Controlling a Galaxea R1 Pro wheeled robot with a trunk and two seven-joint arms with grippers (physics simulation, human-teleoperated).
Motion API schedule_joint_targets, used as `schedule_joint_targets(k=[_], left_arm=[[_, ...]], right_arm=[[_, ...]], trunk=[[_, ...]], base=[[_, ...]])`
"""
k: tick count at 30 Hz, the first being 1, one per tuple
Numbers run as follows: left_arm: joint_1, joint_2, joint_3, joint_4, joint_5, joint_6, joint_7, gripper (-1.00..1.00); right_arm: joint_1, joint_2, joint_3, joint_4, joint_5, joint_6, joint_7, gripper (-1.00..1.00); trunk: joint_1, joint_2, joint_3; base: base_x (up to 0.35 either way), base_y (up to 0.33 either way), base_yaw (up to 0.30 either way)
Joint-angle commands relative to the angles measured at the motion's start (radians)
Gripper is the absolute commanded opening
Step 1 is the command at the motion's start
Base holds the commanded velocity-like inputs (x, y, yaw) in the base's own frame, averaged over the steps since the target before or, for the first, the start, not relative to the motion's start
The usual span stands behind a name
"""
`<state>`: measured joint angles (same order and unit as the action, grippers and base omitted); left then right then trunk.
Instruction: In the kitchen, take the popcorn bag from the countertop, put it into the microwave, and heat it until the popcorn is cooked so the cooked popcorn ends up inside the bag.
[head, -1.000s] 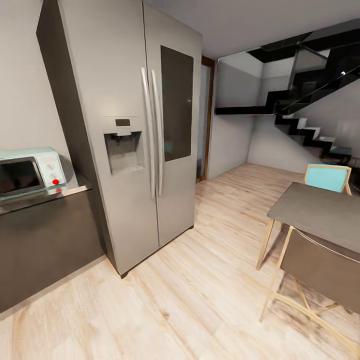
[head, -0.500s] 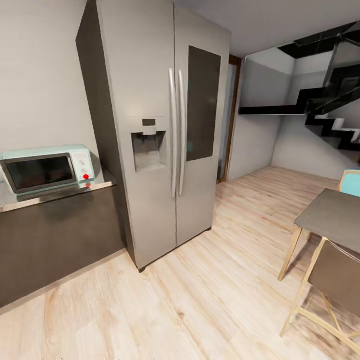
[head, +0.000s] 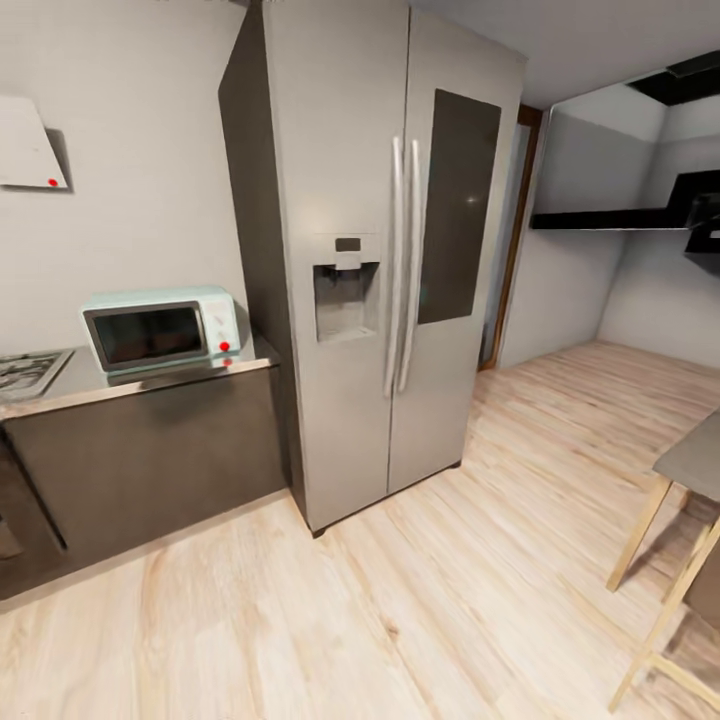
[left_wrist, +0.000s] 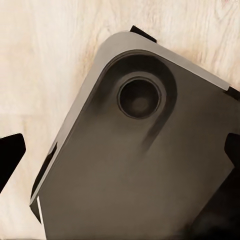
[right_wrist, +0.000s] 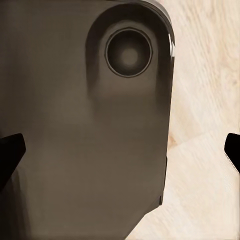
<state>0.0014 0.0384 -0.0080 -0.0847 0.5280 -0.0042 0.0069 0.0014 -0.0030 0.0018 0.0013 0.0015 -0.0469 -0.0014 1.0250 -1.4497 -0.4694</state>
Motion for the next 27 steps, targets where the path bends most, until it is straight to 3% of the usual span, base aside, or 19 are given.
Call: schedule_joint_targets(k=[1,14,27], left_arm=[[0.0,0.0,-0.001,-0.001,0.002,0.0,0.001,1.0],[0.0,0.002,0.007,-0.001,0.01,0.0,0.001,1.0],[0.0,0.003,0.009,-0.001,0.01,0.0,0.002,1.0]], right_arm=[[0.0,0.0,0.0,0.0,0.001,-0.004,0.0,1.0],[0.0,0.0,0.0,0.0,0.0,-0.004,0.0,1.0],[0.0,0.0,0.001,0.0,0.0,-0.004,0.0,1.0]], trunk=[[0.0,0.0,-0.001],[0.0,0.0,-0.001],[0.0,0.0,-0.001]], base=[[0.0,0.0,0.277],[0.007,0.0,0.277],[0.226,0.0,0.277]])
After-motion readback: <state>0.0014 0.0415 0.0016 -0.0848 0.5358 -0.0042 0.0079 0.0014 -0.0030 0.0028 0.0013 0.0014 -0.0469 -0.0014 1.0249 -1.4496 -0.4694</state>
